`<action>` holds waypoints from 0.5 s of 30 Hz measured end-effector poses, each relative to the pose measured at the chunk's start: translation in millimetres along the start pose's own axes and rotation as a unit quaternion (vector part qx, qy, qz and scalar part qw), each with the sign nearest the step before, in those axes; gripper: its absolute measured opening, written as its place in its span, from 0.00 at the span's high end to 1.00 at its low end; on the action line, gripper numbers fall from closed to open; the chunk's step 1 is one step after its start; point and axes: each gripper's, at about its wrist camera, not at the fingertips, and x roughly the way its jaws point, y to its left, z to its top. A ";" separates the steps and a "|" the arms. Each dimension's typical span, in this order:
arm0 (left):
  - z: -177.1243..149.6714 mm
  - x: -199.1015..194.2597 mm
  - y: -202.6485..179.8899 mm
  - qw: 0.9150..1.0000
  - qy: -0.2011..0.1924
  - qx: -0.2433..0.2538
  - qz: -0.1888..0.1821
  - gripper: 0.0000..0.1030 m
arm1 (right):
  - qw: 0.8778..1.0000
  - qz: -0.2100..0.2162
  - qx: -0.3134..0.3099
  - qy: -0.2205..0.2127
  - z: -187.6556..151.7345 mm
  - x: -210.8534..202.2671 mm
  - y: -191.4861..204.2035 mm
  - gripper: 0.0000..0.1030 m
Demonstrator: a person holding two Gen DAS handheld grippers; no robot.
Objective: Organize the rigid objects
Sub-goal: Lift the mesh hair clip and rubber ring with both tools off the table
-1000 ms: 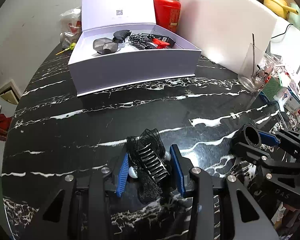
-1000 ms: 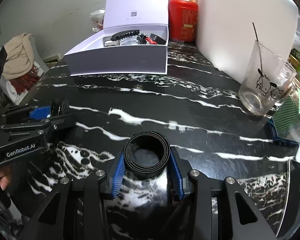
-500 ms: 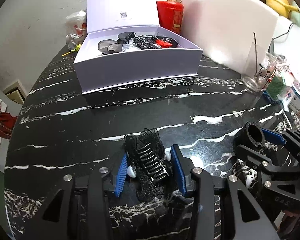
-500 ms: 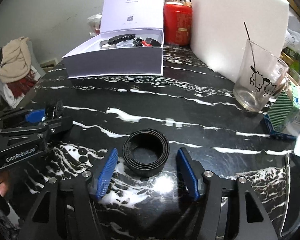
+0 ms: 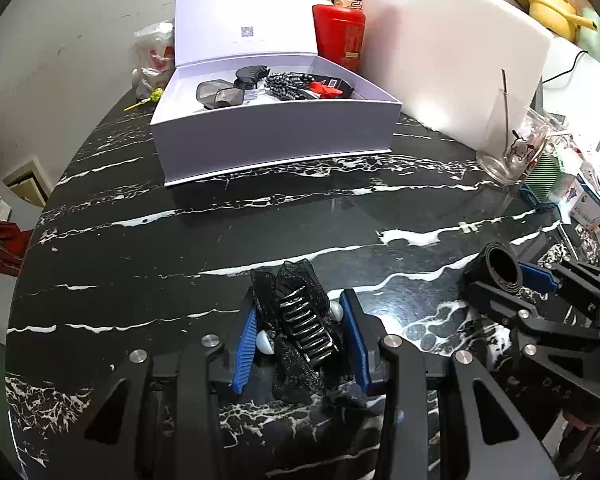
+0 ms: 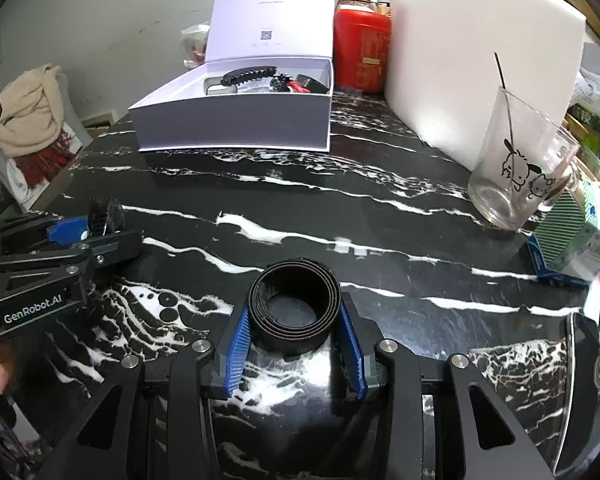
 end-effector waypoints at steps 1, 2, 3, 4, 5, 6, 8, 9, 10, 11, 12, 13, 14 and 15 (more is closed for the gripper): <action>0.2 -1.3 -1.1 1.000 -0.001 0.002 -0.001 0.62 | 1.000 0.000 0.000 -0.001 0.1 -0.6 0.0 0.61; 0.5 -3.5 -2.5 1.000 -0.005 0.005 0.000 0.62 | 1.000 0.000 -0.001 -0.002 0.2 -1.8 0.2 0.61; 1.1 -5.1 -3.5 1.000 -0.006 0.006 -0.001 0.62 | 1.000 0.000 -0.001 -0.003 0.6 -3.1 0.4 0.61; 1.6 -6.4 -4.2 1.000 -0.007 0.007 -0.002 0.62 | 1.000 0.000 -0.001 -0.004 1.0 -4.0 0.6 0.61; 2.0 -7.8 -4.7 1.000 -0.009 0.008 -0.002 0.62 | 1.000 0.001 -0.001 -0.005 1.5 -5.1 0.9 0.61; 2.4 -8.9 -4.8 1.000 -0.009 0.009 -0.001 0.62 | 1.000 0.003 -0.001 -0.005 2.1 -6.1 1.4 0.61; 3.8 -9.6 -4.4 1.000 -0.005 0.008 -0.002 0.62 | 1.000 0.006 0.000 -0.005 2.8 -8.5 2.3 0.61; 4.5 -10.0 -3.9 1.000 -0.003 0.007 -0.003 0.62 | 1.000 0.008 0.000 -0.006 3.3 -9.7 2.9 0.61; 5.4 -10.0 -3.4 1.000 -0.002 0.006 -0.003 0.62 | 1.000 0.010 -0.001 -0.006 3.6 -10.8 3.6 0.61; 6.3 -10.8 -2.4 1.000 0.000 0.006 -0.002 0.62 | 1.000 0.012 -0.001 -0.006 4.3 -12.3 4.6 0.61; 7.3 -11.4 -2.2 1.000 0.001 0.006 0.000 0.62 | 1.000 0.013 -0.002 -0.005 5.2 -13.1 5.4 0.61; 8.9 -12.6 -1.8 1.000 0.002 0.007 0.000 0.62 | 1.000 0.015 -0.003 -0.004 6.2 -14.4 6.1 0.61; 10.0 -13.7 -1.8 1.000 0.001 0.007 0.001 0.62 | 1.000 0.016 -0.003 -0.003 7.0 -15.4 6.4 0.61; 11.2 -15.0 -1.6 1.000 0.000 0.007 0.001 0.62 | 1.000 0.019 -0.002 -0.002 8.4 -16.5 6.7 0.61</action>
